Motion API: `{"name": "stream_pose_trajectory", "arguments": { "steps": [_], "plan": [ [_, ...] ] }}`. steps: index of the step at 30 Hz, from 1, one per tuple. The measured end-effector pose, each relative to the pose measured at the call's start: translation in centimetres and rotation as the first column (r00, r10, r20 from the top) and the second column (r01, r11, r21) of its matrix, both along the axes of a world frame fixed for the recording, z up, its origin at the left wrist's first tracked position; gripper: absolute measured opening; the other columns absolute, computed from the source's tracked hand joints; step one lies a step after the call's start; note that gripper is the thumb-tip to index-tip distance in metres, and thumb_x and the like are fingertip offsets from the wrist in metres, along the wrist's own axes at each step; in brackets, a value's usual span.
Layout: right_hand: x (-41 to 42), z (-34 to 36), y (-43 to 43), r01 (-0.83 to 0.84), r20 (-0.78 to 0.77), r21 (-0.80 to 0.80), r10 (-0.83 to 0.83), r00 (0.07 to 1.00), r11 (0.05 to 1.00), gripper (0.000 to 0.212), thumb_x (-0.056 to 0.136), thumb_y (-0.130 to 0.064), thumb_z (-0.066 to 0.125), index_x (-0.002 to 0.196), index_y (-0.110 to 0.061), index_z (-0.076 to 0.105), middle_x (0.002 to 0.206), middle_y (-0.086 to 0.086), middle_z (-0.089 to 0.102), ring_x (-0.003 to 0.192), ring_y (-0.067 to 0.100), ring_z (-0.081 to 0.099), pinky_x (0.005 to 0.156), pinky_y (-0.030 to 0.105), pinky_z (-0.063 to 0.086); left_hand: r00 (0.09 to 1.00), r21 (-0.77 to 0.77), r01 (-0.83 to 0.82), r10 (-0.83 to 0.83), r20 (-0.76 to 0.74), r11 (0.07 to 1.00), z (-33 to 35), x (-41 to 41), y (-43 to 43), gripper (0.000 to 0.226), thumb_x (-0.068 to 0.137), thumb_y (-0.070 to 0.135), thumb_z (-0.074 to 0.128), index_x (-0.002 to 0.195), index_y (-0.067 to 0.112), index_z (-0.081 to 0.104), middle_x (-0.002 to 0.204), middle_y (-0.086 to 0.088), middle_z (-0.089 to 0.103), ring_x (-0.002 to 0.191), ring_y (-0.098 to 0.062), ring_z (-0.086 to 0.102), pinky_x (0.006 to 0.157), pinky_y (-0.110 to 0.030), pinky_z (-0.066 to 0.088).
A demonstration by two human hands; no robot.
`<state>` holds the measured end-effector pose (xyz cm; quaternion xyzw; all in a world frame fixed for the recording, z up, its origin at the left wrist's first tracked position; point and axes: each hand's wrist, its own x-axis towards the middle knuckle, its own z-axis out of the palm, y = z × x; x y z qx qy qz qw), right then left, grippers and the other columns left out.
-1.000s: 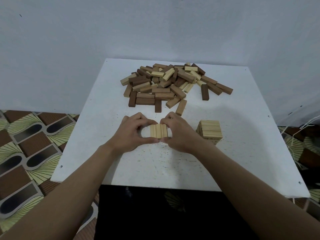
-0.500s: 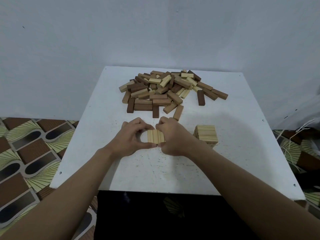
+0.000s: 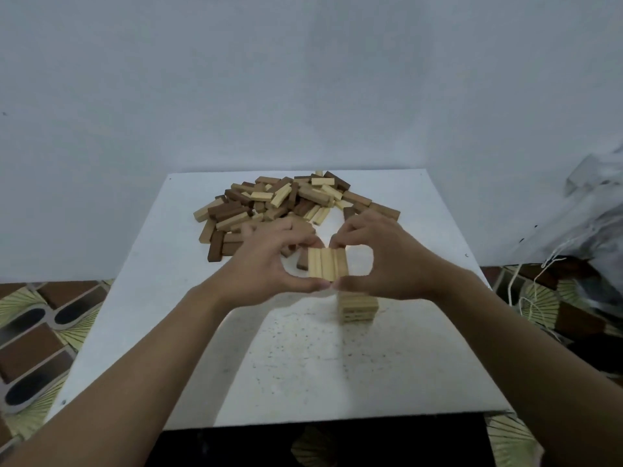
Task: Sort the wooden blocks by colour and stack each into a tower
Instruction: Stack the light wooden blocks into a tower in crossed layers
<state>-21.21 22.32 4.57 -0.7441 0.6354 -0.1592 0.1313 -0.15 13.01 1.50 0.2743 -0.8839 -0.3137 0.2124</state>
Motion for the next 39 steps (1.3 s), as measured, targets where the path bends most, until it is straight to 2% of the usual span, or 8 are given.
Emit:
{"name": "stream_pose_trajectory", "arguments": {
  "steps": [4,11,14,18,24,29,34,39],
  "plan": [
    [-3.4,-0.6,1.4,0.008,0.099,0.083,-0.016,0.995,0.997,0.053,0.071,-0.052,0.084,0.117,-0.033,0.069,0.114,-0.023,0.057,0.113,0.000,0.040,0.100,0.034,0.039,0.999,0.016,0.014,-0.015,0.035,1.000,-0.8,-3.0,1.5,0.058,0.063,0.081,0.070,0.107,0.044,0.070,0.096,0.020,0.054,0.096,-0.002,0.052,0.092,-0.056,0.043],
    [-5.1,-2.6,2.2,0.015,0.123,0.121,-0.030,0.992,0.993,0.054,0.068,-0.054,0.084,0.115,-0.032,0.069,0.107,-0.029,0.055,0.113,0.000,0.036,0.099,0.043,0.040,0.999,0.124,-0.053,0.051,0.016,0.991,-2.9,-4.7,2.7,0.059,0.057,0.078,0.076,0.106,0.045,0.070,0.103,0.023,0.054,0.103,-0.003,0.051,0.097,-0.057,0.041],
    [-5.0,-3.2,2.1,0.012,0.123,0.120,-0.027,0.992,0.993,0.050,0.069,-0.052,0.085,0.113,-0.034,0.069,0.104,-0.034,0.053,0.112,-0.004,0.034,0.096,0.041,0.040,0.996,0.105,-0.086,0.084,0.029,0.991,-3.1,-4.5,3.1,0.058,0.054,0.077,0.076,0.103,0.046,0.071,0.106,0.023,0.053,0.108,-0.002,0.049,0.099,-0.050,0.034],
    [-4.9,-3.9,2.0,0.000,0.134,0.111,-0.015,0.991,0.994,0.051,0.069,-0.054,0.084,0.114,-0.036,0.068,0.106,-0.034,0.053,0.113,-0.006,0.033,0.096,0.038,0.038,0.993,0.097,-0.109,0.103,0.063,0.989,-3.0,-4.3,3.1,0.059,0.052,0.074,0.079,0.103,0.045,0.071,0.108,0.026,0.051,0.108,0.000,0.049,0.089,-0.036,0.021],
    [-4.8,-4.1,2.0,0.003,0.111,0.131,-0.018,0.994,0.991,0.052,0.071,-0.053,0.084,0.117,-0.033,0.068,0.113,-0.030,0.055,0.115,0.001,0.033,0.098,0.042,0.036,0.995,0.156,-0.096,0.089,0.051,0.983,-3.5,-4.3,3.1,0.063,0.051,0.081,0.075,0.105,0.049,0.070,0.106,0.021,0.057,0.111,-0.003,0.050,0.099,-0.055,0.039],
    [-4.9,-4.3,2.0,0.010,0.123,0.165,-0.031,0.992,0.986,0.053,0.072,-0.047,0.085,0.119,-0.030,0.068,0.114,-0.027,0.055,0.114,0.003,0.036,0.099,0.046,0.039,0.993,0.153,-0.107,0.097,0.072,0.982,-3.5,-4.4,3.4,0.058,0.047,0.082,0.073,0.097,0.053,0.068,0.108,0.019,0.060,0.110,0.002,0.047,0.097,-0.045,0.028],
    [-5.0,-4.5,1.9,0.010,0.141,0.155,-0.032,0.989,0.988,0.052,0.071,-0.050,0.085,0.117,-0.032,0.069,0.113,-0.028,0.056,0.113,0.003,0.039,0.097,0.047,0.040,0.993,0.168,-0.106,0.097,0.061,0.980,-3.6,-4.5,3.3,0.056,0.045,0.082,0.072,0.094,0.055,0.067,0.111,0.019,0.062,0.112,0.001,0.048,0.092,-0.041,0.027],
    [-5.1,-4.8,1.8,0.017,0.140,0.159,-0.040,0.989,0.987,0.053,0.070,-0.052,0.084,0.117,-0.033,0.068,0.113,-0.027,0.057,0.113,0.003,0.040,0.097,0.048,0.041,0.993,0.183,-0.105,0.094,0.067,0.977,-3.8,-4.3,3.3,0.062,0.045,0.081,0.077,0.099,0.052,0.069,0.114,0.021,0.062,0.112,0.003,0.049,0.087,-0.035,0.023]
  ]
}}
